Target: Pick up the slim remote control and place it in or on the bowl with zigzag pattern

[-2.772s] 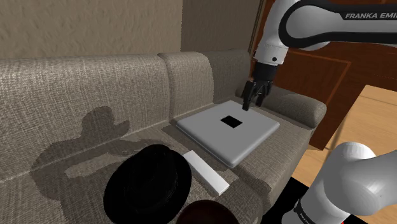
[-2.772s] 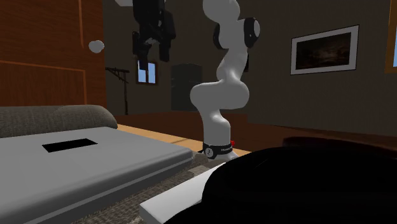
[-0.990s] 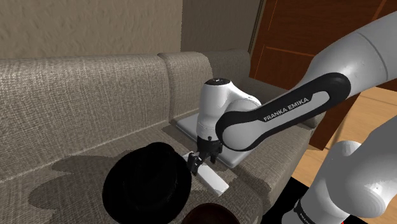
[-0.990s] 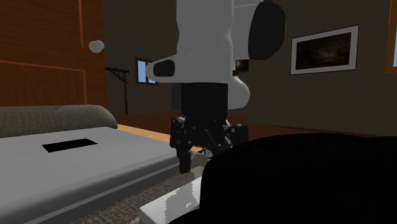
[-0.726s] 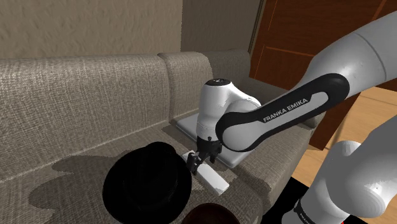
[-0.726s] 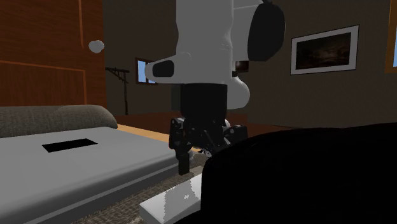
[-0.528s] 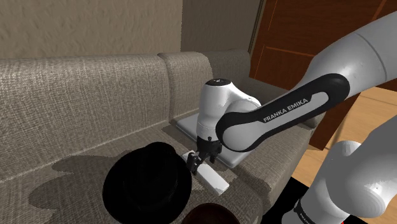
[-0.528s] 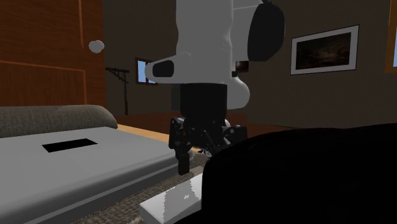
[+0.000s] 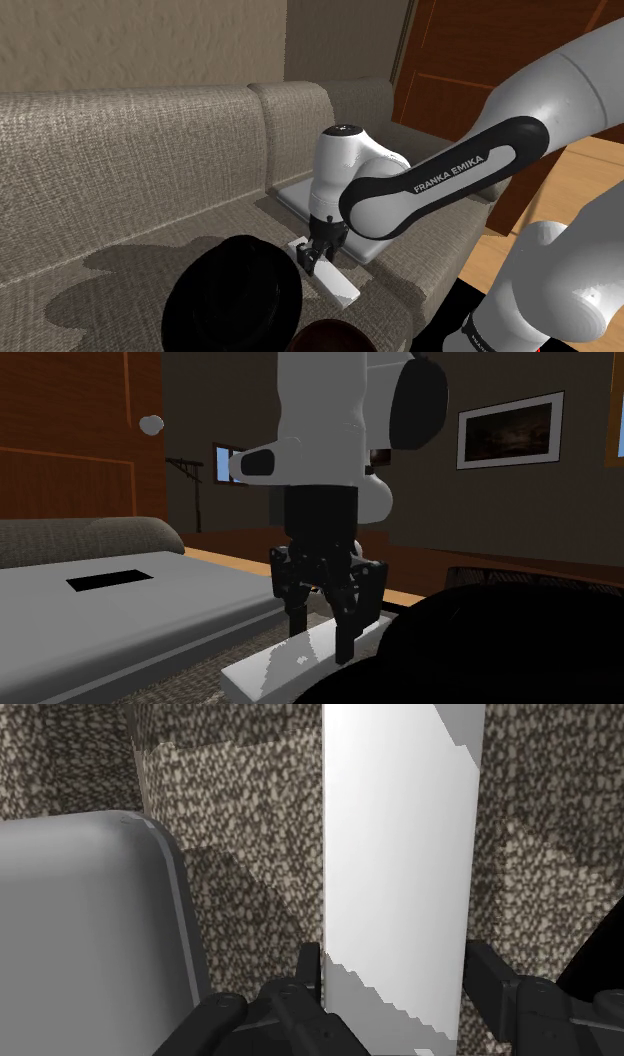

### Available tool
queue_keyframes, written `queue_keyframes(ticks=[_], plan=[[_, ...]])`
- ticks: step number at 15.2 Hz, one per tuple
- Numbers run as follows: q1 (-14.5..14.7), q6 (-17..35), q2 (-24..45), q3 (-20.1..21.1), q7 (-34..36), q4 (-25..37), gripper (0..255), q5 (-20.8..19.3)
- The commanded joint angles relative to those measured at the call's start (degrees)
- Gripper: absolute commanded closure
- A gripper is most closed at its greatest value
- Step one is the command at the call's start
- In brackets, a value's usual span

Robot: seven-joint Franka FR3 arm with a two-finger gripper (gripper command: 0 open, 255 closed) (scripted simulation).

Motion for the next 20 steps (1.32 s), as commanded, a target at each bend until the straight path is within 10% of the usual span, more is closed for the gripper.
queue_keyframes(ticks=[1, 20], plan=[[0.0, -0.1, 0.3, 0.0, 0.0, -0.2, 255, 0.0], [0.6, -15.2, -7.9, -2.3, -1.3, 6.9, 255, 0.9]])
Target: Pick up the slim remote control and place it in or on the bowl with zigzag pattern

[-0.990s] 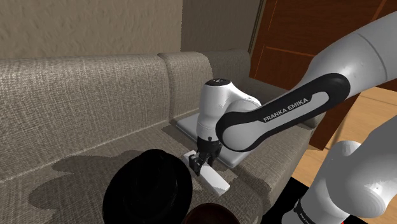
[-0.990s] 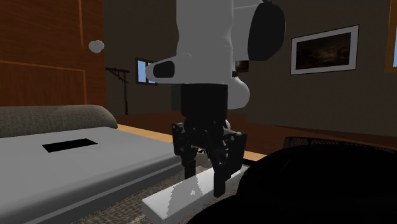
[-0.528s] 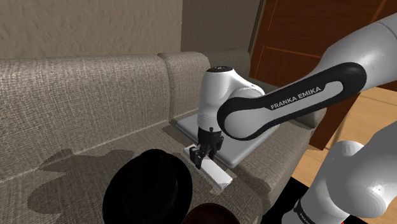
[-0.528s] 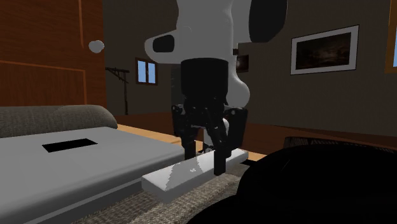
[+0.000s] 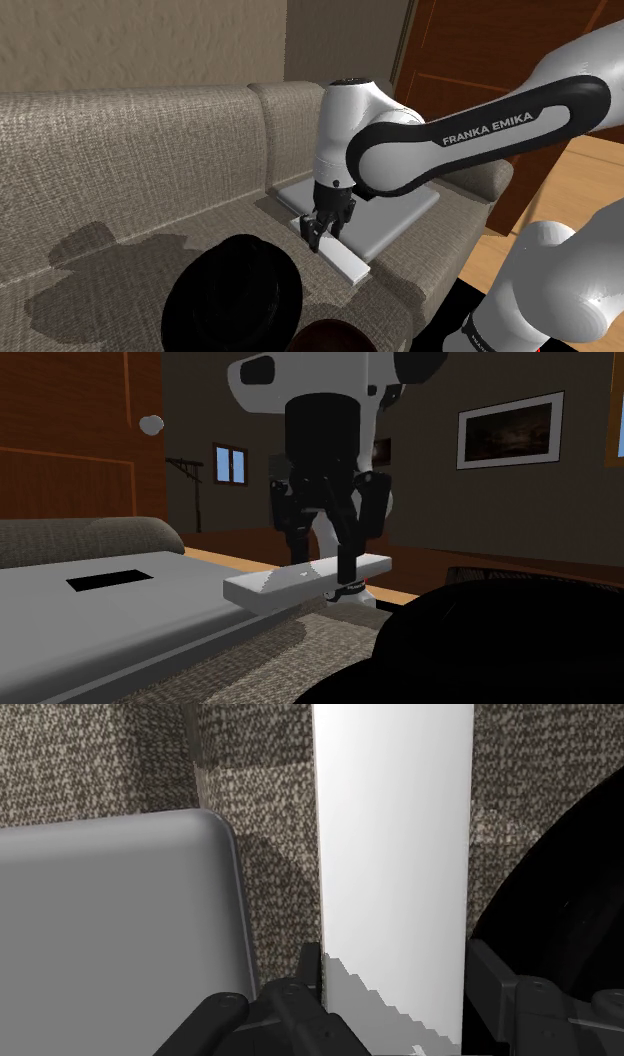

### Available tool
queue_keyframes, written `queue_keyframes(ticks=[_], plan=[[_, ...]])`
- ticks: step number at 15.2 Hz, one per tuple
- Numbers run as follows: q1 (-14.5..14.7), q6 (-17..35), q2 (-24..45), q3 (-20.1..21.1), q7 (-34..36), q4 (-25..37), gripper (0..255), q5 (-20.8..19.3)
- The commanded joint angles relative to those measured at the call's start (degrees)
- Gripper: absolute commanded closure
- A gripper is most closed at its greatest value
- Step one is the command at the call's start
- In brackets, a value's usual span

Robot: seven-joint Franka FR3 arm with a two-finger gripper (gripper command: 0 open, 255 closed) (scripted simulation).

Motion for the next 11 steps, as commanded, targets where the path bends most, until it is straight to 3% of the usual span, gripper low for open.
queue_keyframes(ticks=[1, 11], plan=[[0.0, -1.7, -0.6, -0.3, -0.2, 1.0, 255, -0.1], [-0.1, -10.0, -3.1, -1.5, -0.4, 6.9, 255, -0.4]])
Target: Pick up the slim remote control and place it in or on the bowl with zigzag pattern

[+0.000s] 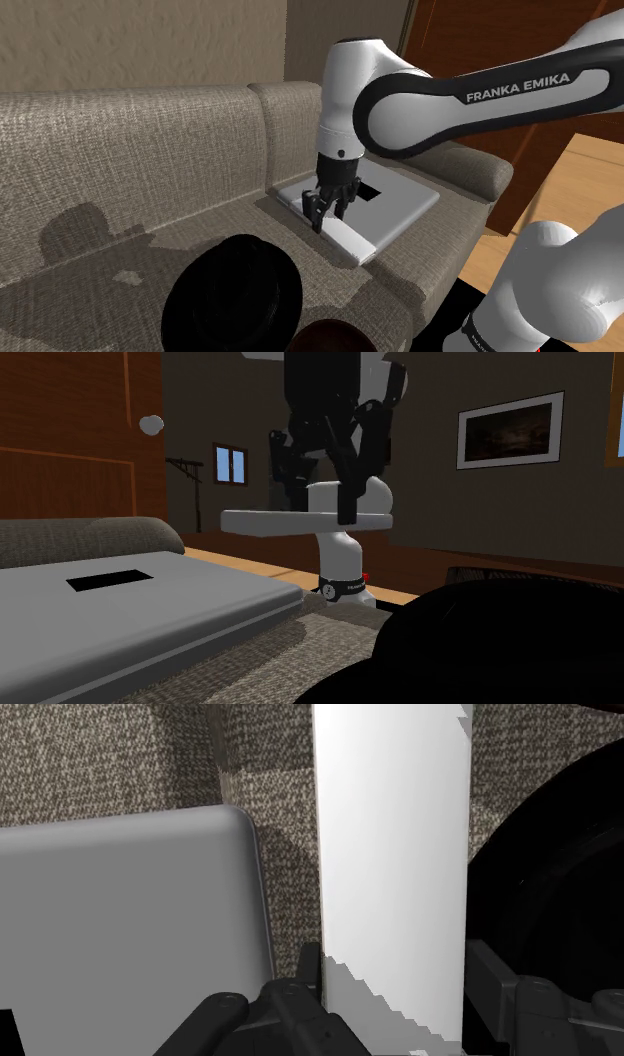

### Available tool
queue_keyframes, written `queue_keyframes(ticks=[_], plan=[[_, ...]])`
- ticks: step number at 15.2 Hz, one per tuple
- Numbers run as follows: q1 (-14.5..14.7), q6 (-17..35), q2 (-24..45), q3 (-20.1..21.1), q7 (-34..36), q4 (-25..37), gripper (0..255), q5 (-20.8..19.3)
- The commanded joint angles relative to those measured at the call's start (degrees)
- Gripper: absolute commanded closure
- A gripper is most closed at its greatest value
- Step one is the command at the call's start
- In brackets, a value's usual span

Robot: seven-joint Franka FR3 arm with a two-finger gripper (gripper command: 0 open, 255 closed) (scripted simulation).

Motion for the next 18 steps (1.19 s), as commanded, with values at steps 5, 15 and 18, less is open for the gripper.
queue_keyframes(ticks=[5, 15, 18], plan=[[2.1, -3.0, -2.7, 2.3, 3.5, 0.7, 255, 1.9], [8.4, -5.2, -5.9, 12.3, 16.6, 1.4, 255, 8.2], [9.8, -5.5, -5.6, 15.7, 20.9, 2.9, 255, 9.7]])
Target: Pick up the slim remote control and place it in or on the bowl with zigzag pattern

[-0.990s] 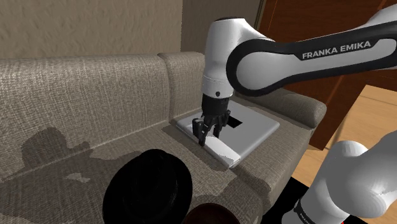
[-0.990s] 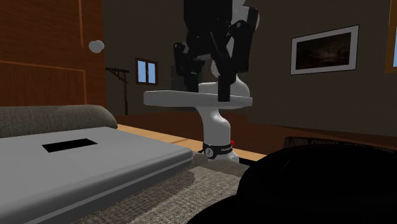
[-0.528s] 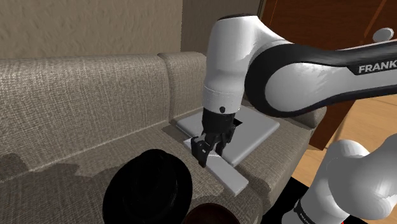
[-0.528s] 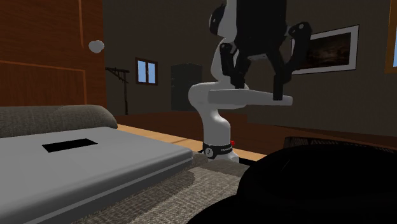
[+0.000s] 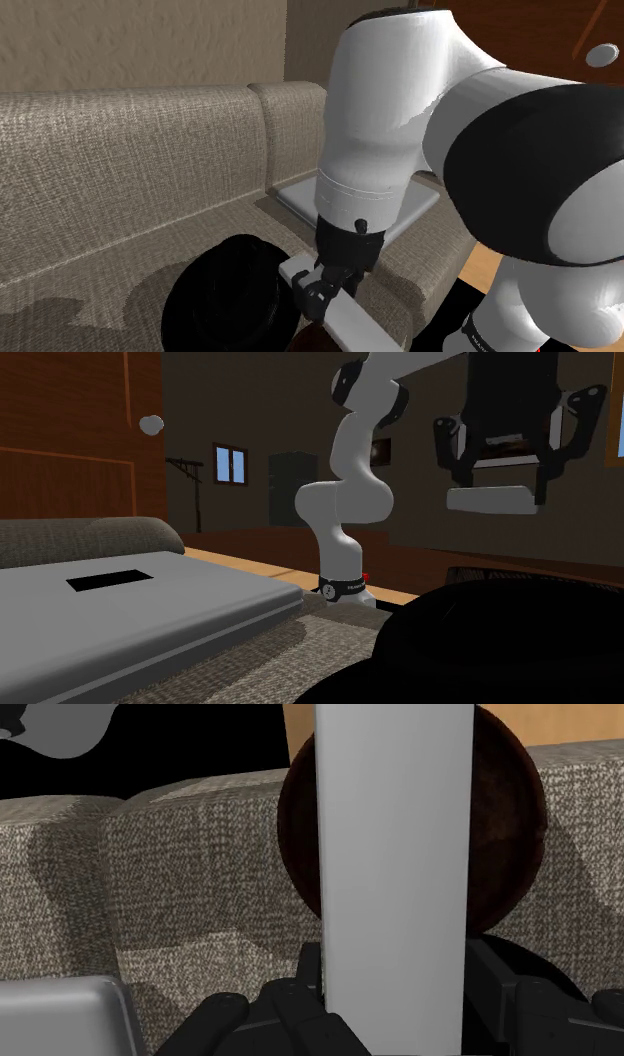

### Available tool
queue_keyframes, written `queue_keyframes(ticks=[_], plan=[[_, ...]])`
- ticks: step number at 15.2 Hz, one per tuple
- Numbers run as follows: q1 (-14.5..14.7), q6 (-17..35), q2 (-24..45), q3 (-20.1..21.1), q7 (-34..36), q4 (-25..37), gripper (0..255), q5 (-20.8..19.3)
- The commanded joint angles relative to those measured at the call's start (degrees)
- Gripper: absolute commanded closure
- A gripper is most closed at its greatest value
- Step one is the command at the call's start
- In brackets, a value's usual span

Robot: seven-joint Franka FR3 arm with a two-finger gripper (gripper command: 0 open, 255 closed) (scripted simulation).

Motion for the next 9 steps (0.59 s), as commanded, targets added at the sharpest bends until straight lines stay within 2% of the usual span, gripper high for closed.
queue_keyframes(ticks=[1, 9], plan=[[1.0, -0.4, -0.1, 2.1, 2.8, 0.8, 255, 1.1], [1.4, 5.2, 1.4, 5.0, 4.1, -2.9, 255, 2.2]])
